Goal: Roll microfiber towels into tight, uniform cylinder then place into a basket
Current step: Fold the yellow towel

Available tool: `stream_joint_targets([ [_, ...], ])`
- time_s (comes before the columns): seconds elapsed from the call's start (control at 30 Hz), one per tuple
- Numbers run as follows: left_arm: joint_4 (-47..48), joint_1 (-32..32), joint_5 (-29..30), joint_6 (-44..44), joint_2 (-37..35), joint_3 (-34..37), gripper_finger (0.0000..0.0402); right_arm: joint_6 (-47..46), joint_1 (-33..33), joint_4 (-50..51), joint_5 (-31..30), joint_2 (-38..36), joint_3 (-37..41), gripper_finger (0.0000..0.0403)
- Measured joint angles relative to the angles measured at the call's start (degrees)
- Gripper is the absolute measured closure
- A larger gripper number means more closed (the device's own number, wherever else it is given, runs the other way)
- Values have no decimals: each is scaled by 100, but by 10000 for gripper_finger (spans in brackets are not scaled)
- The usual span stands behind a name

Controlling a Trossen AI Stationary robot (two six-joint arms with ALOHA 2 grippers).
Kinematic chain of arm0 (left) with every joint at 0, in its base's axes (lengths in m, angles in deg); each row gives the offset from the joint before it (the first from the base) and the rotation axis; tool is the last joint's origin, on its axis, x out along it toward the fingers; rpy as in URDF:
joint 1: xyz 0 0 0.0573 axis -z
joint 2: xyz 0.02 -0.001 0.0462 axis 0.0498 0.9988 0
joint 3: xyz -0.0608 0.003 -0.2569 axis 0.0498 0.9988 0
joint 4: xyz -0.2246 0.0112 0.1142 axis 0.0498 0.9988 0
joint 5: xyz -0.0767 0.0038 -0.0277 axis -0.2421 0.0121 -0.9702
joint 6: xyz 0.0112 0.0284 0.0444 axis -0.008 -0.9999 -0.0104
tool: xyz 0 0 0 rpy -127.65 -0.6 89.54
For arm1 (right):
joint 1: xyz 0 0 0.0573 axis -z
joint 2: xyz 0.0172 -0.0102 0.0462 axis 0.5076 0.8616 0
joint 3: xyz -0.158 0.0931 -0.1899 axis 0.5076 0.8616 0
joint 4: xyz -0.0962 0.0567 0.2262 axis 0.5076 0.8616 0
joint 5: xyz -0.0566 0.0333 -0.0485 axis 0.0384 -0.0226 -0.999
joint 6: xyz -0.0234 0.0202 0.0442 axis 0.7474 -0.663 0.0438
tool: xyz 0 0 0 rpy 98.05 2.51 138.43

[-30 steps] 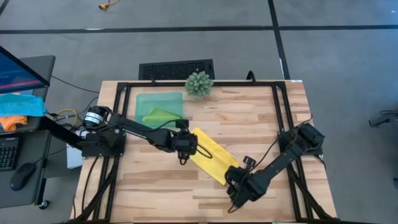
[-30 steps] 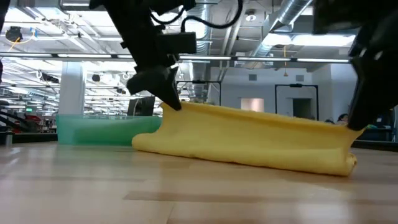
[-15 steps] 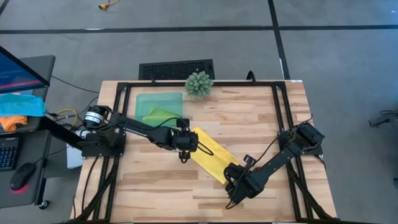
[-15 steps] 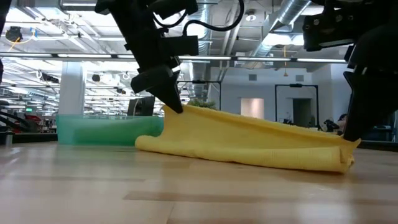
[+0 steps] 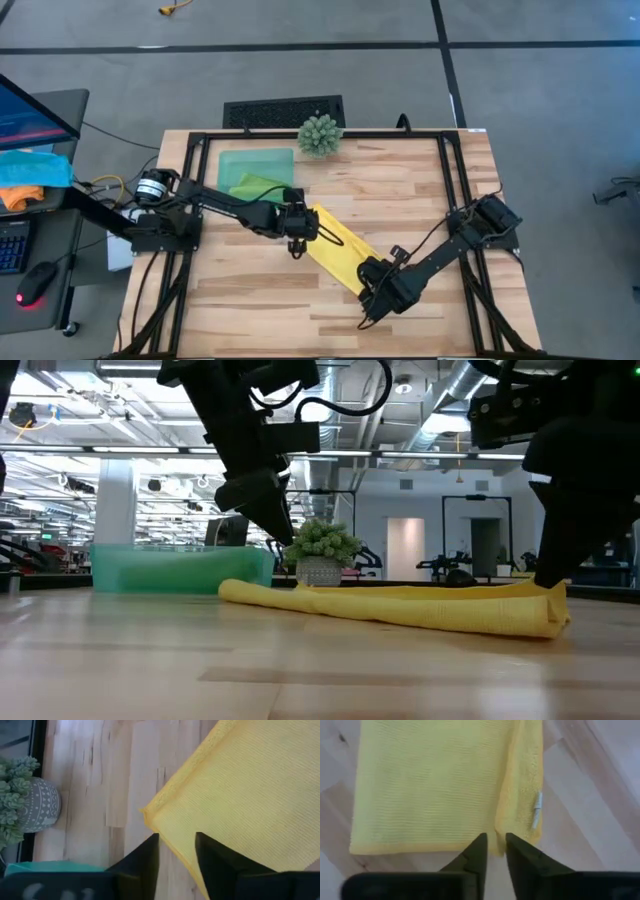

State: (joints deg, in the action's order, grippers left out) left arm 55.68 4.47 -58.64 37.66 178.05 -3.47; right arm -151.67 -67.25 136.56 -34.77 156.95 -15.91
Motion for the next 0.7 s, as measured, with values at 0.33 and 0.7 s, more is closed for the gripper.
stream_joint_targets([
  [0.33,204,135,-917,108,-4,62,242,316,9,653,587,-35,-76,234],
  [0.7,-1469,502,-1082,494,-4,766,242,-248,-613,1849,143,-39,-403,243],
])
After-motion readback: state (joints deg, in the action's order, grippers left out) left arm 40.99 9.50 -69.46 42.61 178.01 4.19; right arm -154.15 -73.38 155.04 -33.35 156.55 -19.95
